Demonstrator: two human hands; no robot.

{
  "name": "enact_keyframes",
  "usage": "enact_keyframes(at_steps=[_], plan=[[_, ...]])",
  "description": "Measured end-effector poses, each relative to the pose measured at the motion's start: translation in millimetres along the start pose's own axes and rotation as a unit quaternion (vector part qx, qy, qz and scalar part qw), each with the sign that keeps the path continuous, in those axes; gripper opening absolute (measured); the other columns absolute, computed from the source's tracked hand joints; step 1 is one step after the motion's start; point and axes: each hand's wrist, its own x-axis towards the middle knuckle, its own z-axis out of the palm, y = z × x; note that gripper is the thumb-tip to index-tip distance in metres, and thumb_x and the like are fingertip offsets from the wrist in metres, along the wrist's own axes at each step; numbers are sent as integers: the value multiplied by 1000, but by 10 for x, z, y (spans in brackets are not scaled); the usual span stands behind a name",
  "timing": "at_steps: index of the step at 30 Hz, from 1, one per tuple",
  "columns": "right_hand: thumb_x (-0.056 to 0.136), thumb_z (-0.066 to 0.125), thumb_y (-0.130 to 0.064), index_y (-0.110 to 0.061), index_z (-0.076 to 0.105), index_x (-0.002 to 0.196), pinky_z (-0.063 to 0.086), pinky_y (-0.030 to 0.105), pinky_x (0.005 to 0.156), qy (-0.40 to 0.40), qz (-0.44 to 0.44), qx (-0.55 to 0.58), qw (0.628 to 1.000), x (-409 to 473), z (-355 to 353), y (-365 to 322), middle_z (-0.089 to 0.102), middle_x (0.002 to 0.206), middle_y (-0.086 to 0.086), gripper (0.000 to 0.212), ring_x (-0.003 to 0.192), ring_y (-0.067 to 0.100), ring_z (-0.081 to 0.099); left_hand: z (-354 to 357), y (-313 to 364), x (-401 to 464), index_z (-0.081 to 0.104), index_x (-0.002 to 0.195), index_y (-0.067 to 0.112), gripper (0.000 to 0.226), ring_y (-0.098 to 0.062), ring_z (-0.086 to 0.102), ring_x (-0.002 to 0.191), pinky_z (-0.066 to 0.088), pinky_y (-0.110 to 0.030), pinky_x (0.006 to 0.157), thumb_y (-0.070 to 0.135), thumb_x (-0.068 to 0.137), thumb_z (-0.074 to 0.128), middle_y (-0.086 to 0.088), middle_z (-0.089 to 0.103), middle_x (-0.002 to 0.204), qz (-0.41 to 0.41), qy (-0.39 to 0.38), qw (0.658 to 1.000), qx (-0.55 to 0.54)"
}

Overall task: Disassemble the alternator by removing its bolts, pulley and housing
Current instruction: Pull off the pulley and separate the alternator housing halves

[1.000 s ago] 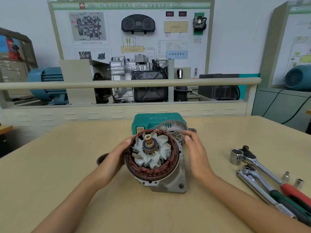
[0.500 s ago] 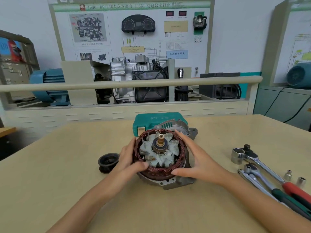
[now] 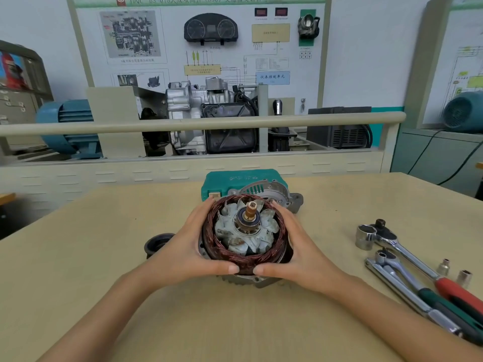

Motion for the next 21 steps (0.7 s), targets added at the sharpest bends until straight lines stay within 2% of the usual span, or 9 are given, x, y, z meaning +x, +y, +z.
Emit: enact_keyframes(at_steps=[2, 5, 7, 9, 13, 17, 21], plan=[[51, 82, -57, -72, 22, 123, 26, 13, 110, 19, -6, 36, 999, -20, 20, 8, 22, 142, -33, 95, 136, -9, 22, 38, -45, -14, 16, 149, 37, 119, -2, 34, 139, 34, -39, 114, 51, 55, 88, 18, 31, 151, 12, 0, 999, -34], [52, 85, -51, -68, 28, 126, 28, 35, 115, 25, -7, 77, 997, -36, 48, 3, 26, 148, -22, 95, 139, -1, 24, 82, -80, -17, 22, 148, 34, 109, -8, 44, 134, 43, -32, 107, 36, 62, 88, 16, 43, 145, 20, -1, 997, -75], [52, 86, -47, -61, 30, 129, 30, 40, 114, 24, -2, 95, 995, -40, 54, 7, 27, 149, -18, 96, 139, 2, 27, 107, -83, -20, 25, 148, 30, 106, -10, 46, 133, 45, -29, 104, 29, 63, 88, 14, 46, 143, 26, 11, 996, -88], [52, 86, -46, -59, 31, 130, 31, 37, 114, 26, 1, 96, 995, -36, 45, 22, 29, 148, -18, 96, 137, 0, 29, 134, -90, -21, 28, 147, 28, 104, -11, 47, 132, 45, -28, 104, 28, 62, 88, 12, 48, 142, 30, 26, 995, -92], [52, 85, -45, -60, 34, 128, 33, 21, 109, 29, -7, 93, 995, -26, 31, 40, 35, 143, -22, 93, 134, -3, 32, 177, -103, -33, 31, 145, 31, 102, -14, 46, 133, 44, -35, 106, 33, 60, 89, 9, 46, 143, 35, 53, 994, -93], [54, 85, -43, -48, 34, 135, 35, 32, 111, 22, -12, 103, 994, -17, 27, 54, 38, 144, -16, 96, 135, 3, 35, 199, -93, -35, 31, 146, 28, 105, -16, 46, 133, 41, -46, 108, 34, 58, 89, 4, 45, 145, 38, 64, 993, -97], [56, 85, -43, -39, 33, 140, 36, 30, 110, 5, -8, 106, 994, 3, -2, 78, 36, 145, -14, 99, 134, 3, 36, 240, -62, -52, 30, 146, 26, 106, -13, 42, 135, 39, -43, 110, 38, 57, 87, 3, 41, 147, 51, 89, 992, -74]])
